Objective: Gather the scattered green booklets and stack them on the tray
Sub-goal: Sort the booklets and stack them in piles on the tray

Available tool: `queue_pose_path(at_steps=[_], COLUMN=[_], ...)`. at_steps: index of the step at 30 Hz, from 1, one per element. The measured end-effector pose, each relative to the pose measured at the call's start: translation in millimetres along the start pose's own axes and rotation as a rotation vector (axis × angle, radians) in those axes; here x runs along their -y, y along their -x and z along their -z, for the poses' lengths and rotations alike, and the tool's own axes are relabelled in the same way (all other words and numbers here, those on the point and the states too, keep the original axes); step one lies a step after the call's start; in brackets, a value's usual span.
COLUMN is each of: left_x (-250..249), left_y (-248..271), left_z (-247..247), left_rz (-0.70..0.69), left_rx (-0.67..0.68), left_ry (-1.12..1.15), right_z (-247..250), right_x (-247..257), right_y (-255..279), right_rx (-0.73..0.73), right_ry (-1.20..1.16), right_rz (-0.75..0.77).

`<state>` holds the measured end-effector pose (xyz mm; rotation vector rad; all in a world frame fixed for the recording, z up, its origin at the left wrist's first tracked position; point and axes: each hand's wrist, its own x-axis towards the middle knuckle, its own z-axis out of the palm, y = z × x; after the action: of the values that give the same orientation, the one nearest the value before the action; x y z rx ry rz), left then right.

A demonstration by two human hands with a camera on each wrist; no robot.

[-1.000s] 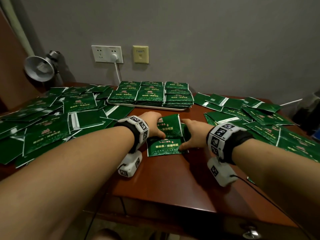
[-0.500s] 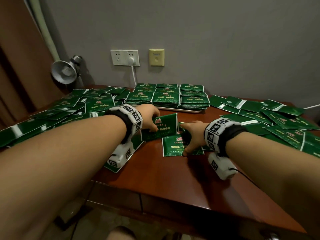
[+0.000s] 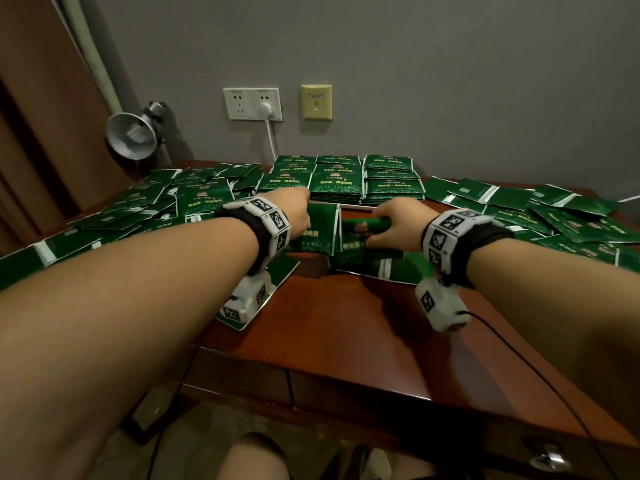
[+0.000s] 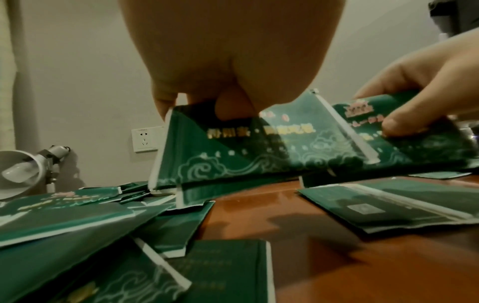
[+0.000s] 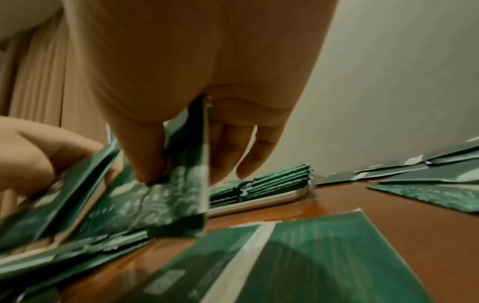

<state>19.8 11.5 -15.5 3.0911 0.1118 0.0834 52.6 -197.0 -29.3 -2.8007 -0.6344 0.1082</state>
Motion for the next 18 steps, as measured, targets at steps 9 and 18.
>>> queue_pose_path(at_steps=[9, 18], left_x=[-1, 3], left_y=[3, -8], left_z=[-30, -59], left_rz=[0.049, -0.082], left_rx=[0.148, 0.273], left_ry=[-0.044, -0.062], right_z=[-11, -32], right_x=[4, 20], right_y=[5, 6], right_rx=[0.134, 0.203], right_ry=[0.164, 0.366], right_rz=[-0.181, -0.072])
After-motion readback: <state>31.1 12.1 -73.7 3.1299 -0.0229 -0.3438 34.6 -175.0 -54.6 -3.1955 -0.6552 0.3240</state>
